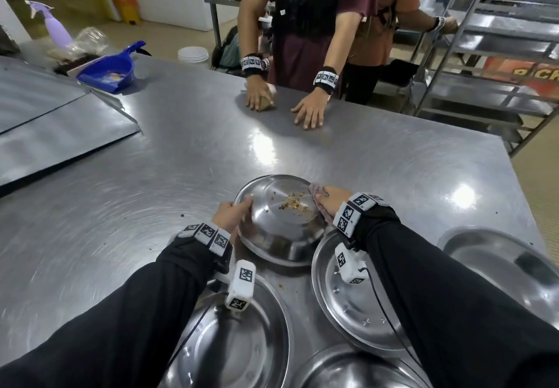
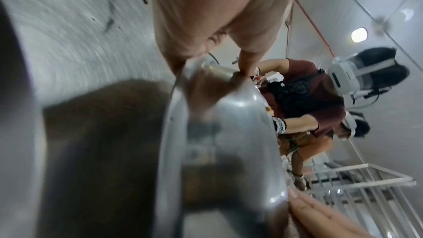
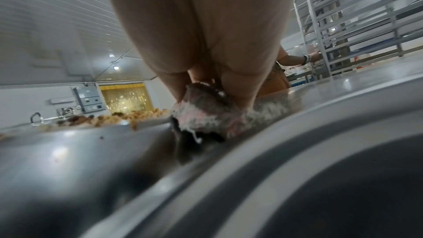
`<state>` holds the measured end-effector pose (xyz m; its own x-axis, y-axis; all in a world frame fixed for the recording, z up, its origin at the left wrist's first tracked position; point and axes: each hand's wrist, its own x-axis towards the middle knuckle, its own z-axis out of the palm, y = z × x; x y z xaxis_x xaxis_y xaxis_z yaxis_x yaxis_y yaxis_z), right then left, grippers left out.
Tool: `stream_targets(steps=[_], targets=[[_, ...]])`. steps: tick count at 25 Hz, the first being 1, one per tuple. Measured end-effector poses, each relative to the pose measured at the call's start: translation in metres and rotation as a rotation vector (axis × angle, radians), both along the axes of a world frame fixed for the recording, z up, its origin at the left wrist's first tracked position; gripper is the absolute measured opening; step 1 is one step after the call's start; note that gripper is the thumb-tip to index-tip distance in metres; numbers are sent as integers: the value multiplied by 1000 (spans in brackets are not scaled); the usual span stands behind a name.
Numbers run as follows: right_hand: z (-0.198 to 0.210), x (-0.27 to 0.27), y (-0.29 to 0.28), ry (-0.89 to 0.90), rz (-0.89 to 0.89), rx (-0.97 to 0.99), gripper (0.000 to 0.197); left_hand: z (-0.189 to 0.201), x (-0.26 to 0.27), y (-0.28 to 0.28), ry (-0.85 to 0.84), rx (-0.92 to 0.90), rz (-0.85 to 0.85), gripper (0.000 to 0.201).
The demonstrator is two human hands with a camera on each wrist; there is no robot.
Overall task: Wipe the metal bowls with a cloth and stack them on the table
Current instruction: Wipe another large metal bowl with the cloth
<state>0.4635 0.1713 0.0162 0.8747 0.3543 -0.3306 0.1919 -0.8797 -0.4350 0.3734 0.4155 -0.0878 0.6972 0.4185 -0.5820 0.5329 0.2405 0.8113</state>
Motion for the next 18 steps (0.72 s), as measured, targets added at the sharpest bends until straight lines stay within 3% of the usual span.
stream_targets(steps=[1, 3, 5, 9, 12, 16, 18], targets=[[0, -2, 4, 0, 14, 23, 36, 16, -7, -5, -50, -12, 52, 103], [5, -10, 16, -17, 42, 87, 36, 62, -23, -15, -123, 30, 113, 65], [11, -16, 26, -42, 66, 166, 36, 75, -30, -6, -150, 62, 180, 42], [22, -21, 46, -109, 87, 335, 39, 87, -40, 14, -195, 43, 325, 54], [30, -25, 58, -203, 4, 409, 38, 100, -50, 18, -242, -51, 385, 72], [52, -38, 58, -234, -50, 439, 39, 131, -76, 9, -274, -96, 396, 41], [67, -48, 47, -269, -57, 408, 39, 143, -90, -2, -288, -127, 314, 69]])
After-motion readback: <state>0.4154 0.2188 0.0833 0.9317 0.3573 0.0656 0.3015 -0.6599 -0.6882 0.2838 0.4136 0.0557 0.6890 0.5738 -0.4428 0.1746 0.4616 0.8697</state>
